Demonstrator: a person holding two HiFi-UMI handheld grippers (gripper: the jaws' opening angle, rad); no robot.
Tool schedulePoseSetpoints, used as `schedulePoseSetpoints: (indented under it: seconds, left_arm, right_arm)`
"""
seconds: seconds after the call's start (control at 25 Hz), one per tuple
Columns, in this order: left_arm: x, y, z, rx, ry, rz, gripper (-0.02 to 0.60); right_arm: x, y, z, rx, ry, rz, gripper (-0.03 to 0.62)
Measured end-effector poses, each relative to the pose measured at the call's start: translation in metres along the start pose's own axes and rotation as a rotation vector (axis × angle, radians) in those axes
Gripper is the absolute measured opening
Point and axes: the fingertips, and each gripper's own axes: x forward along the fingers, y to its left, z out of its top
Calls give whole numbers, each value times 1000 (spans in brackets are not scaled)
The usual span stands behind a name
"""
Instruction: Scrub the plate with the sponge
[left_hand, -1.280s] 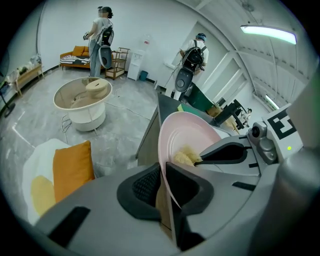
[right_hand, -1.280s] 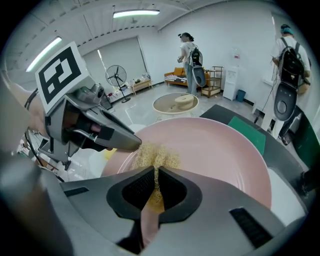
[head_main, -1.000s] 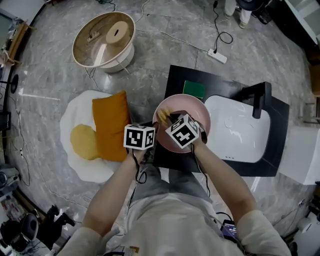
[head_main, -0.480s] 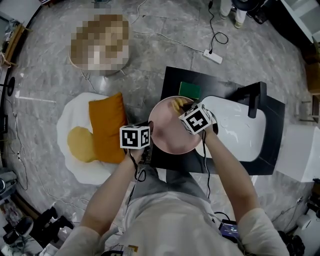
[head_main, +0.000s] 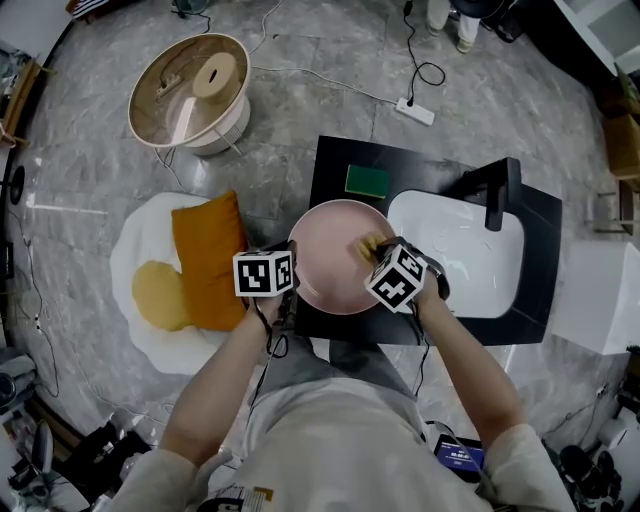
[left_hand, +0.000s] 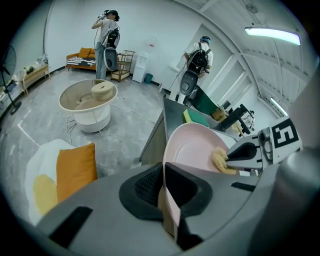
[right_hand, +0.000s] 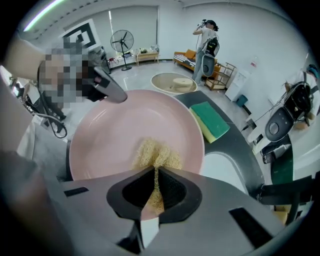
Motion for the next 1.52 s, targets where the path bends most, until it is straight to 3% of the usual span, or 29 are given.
schedulePoseSetpoints:
  seconds: [0.32, 0.48, 0.6, 0.88, 1.12, 1.2, 1.32, 1.52]
  left_arm:
    - [4, -4, 0, -5, -11, -22, 28]
    - [2, -4, -1, 9, 0, -33, 28]
    - [-1, -3, -5, 20, 15, -56, 28]
    - [-7, -4, -15, 9, 17, -73, 26]
    - [-5, -4, -14, 29, 6, -64, 28]
    - [-5, -3, -14, 26, 3, -57, 28]
    - [-5, -2, -14, 1, -1, -51, 27]
    - [-4, -3, -11, -12, -4, -49, 28]
  right_arm:
    - [-2, 90, -9, -105, 40, 179, 44]
    - [7, 129, 23, -132, -41, 260, 44]
    - [16, 131, 49, -123, -85, 279, 44]
    - [24, 73, 91, -53, -140, 240, 46]
    - [27, 4, 99, -31, -145, 67, 46]
    - [22, -11, 91, -26, -127, 15, 46]
    - [15, -14, 61, -100, -44, -34, 45]
    - [0, 8, 6, -151, 51, -6, 44]
